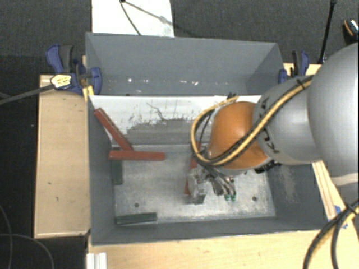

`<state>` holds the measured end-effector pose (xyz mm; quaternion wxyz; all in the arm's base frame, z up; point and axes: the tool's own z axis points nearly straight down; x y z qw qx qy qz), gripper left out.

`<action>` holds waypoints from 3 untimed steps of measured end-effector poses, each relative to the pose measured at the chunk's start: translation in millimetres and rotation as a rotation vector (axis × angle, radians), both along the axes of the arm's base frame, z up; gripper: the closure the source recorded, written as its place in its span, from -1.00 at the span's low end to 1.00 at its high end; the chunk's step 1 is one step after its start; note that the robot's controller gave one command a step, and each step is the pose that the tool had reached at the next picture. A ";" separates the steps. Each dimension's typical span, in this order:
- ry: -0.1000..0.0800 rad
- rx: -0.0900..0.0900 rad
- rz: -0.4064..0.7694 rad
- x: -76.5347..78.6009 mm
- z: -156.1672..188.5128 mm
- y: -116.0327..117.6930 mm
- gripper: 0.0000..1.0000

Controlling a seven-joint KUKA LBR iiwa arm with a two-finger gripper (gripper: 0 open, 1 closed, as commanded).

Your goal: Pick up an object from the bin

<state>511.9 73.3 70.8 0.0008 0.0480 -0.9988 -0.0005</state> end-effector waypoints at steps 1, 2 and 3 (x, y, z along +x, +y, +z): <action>-0.001 0.000 -0.001 0.5 -0.4 -0.2 -1.00; -0.008 -0.001 0.238 43.4 0.1 -34.7 -1.00; -0.009 0.001 0.528 57.3 -0.1 -1.1 -1.00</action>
Offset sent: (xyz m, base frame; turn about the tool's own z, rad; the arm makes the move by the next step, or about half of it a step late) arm 0.0000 0.0000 0.0000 0.0000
